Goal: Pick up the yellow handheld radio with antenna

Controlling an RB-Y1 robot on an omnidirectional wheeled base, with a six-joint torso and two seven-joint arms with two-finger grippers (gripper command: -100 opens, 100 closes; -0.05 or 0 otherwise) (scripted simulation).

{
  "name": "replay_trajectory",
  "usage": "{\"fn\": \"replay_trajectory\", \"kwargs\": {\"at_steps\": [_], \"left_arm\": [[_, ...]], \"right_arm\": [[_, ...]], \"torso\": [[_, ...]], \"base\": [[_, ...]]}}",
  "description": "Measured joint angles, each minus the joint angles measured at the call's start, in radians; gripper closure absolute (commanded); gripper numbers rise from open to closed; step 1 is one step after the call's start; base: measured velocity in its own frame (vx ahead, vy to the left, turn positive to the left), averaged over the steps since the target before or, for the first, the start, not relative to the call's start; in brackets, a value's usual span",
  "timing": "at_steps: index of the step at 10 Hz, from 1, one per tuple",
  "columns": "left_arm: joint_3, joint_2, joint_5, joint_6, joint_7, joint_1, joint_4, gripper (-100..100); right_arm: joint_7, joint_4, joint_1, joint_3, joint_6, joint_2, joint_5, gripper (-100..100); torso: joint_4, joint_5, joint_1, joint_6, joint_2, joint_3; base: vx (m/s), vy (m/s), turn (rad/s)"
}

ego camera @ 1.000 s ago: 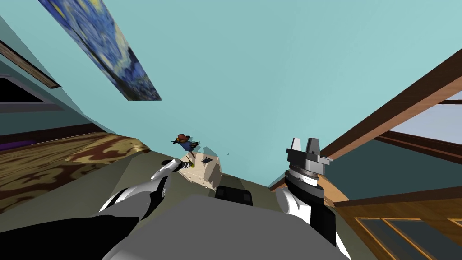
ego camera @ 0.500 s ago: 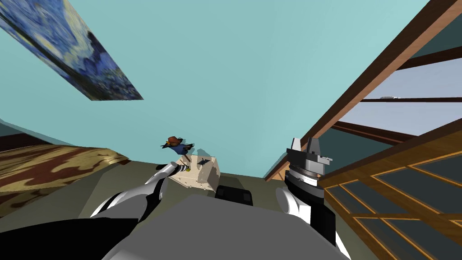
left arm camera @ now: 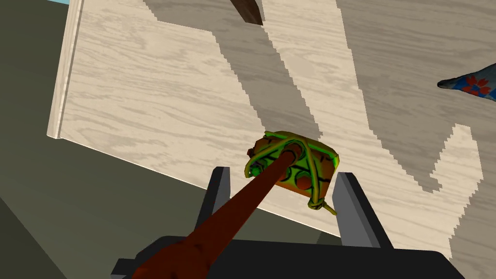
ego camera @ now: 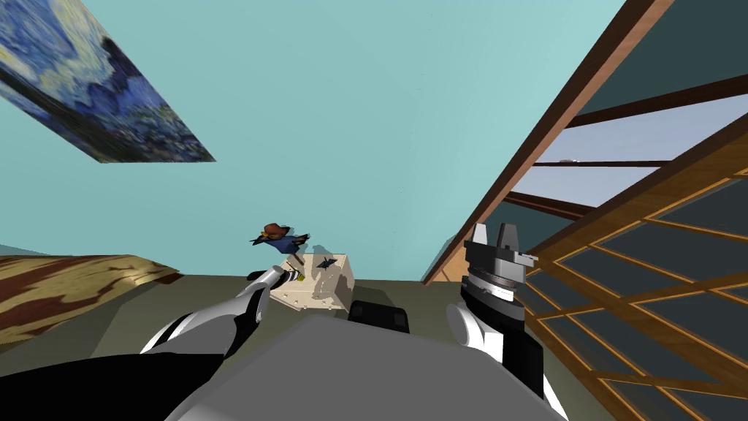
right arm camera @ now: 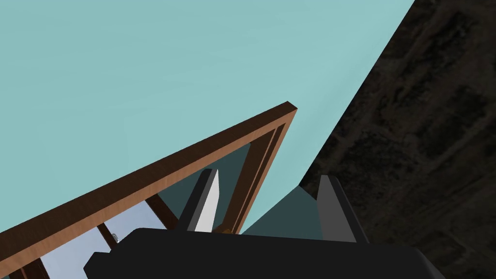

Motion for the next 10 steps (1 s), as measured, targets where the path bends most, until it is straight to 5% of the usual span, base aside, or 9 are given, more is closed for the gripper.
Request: {"fn": "replay_trajectory", "kwargs": {"at_steps": [3, 4, 5, 10], "left_arm": [[0.000, 0.000, 0.000, 0.000, 0.001, 0.000, 0.000, 100], [0.000, 0.000, 0.000, 0.000, 0.001, 0.000, 0.000, 0], [0.000, 0.000, 0.000, 0.000, 0.000, 0.000, 0.000, 100], [-0.019, -0.005, 0.003, 0.028, -0.035, -0.016, -0.020, 100]], "right_arm": [[0.000, 0.000, 0.000, 0.000, 0.000, 0.000, 0.000, 0], [0.000, 0.000, 0.000, 0.000, 0.000, 0.000, 0.000, 0], [0.000, 0.000, 0.000, 0.000, 0.000, 0.000, 0.000, 0], [0.000, 0.000, 0.000, 0.000, 0.000, 0.000, 0.000, 0]], "torso": [[0.000, 0.000, 0.000, 0.000, -0.002, -0.001], [0.000, 0.000, 0.000, 0.000, -0.002, -0.001], [0.000, 0.000, 0.000, 0.000, -0.002, -0.001], [-0.001, -0.001, -0.003, 0.000, -0.005, -0.003]], "base": [[0.000, 0.000, 0.000], [0.000, 0.000, 0.000], [0.040, -0.009, 0.186], [0.045, -0.024, 0.126]]}}
